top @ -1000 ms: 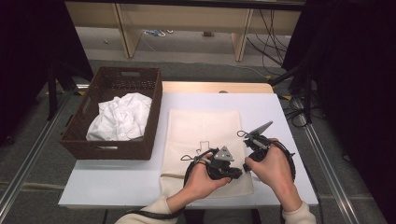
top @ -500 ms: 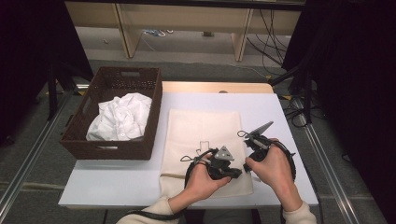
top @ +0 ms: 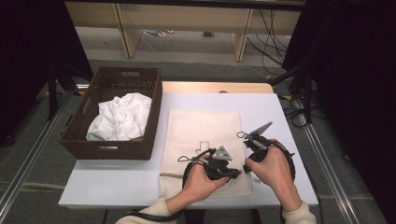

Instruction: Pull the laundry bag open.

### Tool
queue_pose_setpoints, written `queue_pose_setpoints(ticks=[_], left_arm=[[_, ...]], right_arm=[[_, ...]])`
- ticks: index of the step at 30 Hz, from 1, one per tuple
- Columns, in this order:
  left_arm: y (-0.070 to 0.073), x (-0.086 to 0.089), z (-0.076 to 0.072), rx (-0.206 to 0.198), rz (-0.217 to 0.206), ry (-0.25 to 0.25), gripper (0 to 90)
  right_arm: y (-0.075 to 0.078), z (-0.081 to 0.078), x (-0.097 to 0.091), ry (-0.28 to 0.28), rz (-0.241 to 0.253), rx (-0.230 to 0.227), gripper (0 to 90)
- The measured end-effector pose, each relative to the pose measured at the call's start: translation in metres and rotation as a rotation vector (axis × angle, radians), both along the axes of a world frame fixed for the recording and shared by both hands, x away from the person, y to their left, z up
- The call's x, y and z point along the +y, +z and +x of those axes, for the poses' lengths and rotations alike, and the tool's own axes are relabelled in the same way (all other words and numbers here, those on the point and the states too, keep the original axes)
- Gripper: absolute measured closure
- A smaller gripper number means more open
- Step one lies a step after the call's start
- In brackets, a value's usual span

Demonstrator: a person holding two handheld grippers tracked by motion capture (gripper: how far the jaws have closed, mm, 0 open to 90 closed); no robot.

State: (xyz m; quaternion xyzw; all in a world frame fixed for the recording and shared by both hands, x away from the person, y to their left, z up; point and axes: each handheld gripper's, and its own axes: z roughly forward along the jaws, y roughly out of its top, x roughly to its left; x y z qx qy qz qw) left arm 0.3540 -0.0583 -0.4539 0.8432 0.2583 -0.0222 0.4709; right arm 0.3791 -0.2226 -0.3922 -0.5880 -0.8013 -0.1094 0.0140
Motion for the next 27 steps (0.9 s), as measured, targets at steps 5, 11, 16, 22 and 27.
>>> queue_pose_setpoints(ticks=[5, 11, 16, 22, 27], left_arm=[[0.0, 0.004, -0.001, 0.001, -0.003, 0.0, 87.0], [0.001, 0.007, -0.002, 0.0, -0.001, 0.004, 87.0], [0.001, 0.008, -0.003, -0.001, 0.001, 0.007, 87.0], [0.003, 0.01, -0.004, -0.018, 0.01, 0.002, 87.0], [0.004, 0.013, -0.004, -0.017, 0.005, 0.007, 87.0]], right_arm=[[0.0, 0.001, -0.001, 0.007, -0.007, 0.035, 84.7], [-0.002, 0.0, 0.002, -0.006, -0.009, 0.019, 84.6], [-0.004, 0.002, 0.0, 0.043, -0.011, 0.019, 84.6], [-0.004, 0.001, 0.002, 0.014, -0.021, 0.048, 84.6], [-0.004, 0.001, 0.002, 0.03, -0.017, 0.027, 84.6]])
